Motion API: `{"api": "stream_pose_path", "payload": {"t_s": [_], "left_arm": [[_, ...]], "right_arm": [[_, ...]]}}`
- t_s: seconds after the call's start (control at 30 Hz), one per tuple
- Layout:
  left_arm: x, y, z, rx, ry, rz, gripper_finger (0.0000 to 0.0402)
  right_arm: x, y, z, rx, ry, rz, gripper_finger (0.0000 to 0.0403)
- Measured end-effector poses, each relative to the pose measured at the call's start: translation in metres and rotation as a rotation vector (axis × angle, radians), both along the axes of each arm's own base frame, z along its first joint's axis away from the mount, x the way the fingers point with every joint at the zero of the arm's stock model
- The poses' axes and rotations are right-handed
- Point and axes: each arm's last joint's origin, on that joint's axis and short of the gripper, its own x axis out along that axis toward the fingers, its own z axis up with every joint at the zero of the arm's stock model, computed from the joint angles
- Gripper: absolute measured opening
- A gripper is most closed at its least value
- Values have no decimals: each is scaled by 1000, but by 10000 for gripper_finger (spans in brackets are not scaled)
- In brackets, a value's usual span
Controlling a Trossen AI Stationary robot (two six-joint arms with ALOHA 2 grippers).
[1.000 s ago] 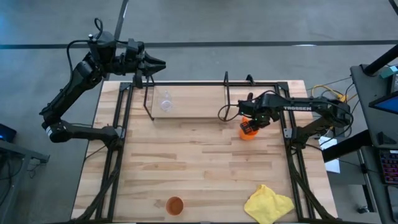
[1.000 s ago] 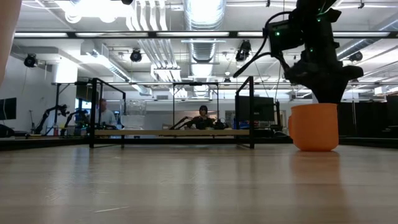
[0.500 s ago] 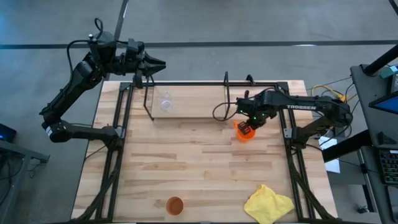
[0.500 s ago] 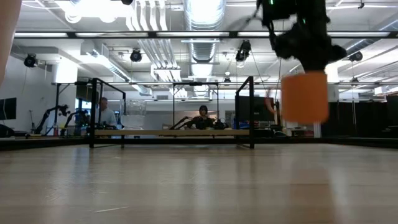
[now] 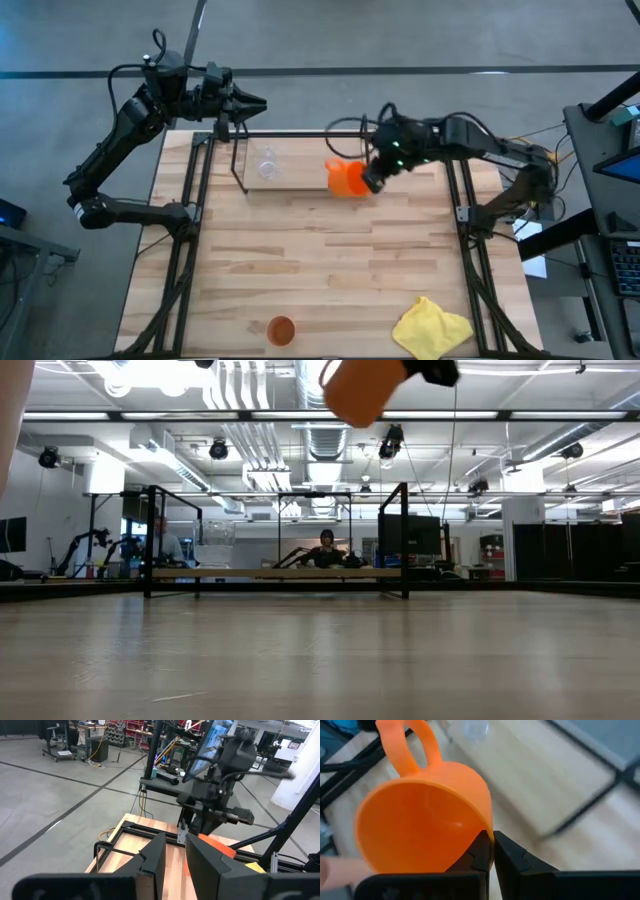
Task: Stack small to large cups/mugs on shelf
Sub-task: Put the orange mug on the shelf
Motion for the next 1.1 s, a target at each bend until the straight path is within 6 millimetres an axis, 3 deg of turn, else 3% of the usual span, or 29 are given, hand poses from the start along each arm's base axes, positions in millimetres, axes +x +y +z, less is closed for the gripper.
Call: {"api": "stream_pose_path", "payload": {"t_s": [0.23,0.4,0.7,0.9,1.1], "left_arm": [[0,0,-1,-7,7,1,61],[-3,-2,-5,-40,48,13,61],[-27,-16,-13,-10,200,207,61],[-39,-22,-25,-58,350,339,61],[-37,-18,-43,-114,504,346,61]], "right_arm": [[62,-27,3,-80,0,38,9],[89,-51,2,-122,29,52,9],[116,-97,-46,-66,176,31,9],[134,-121,-74,-29,154,30,9],[148,-136,-99,11,152,37,9]]}}
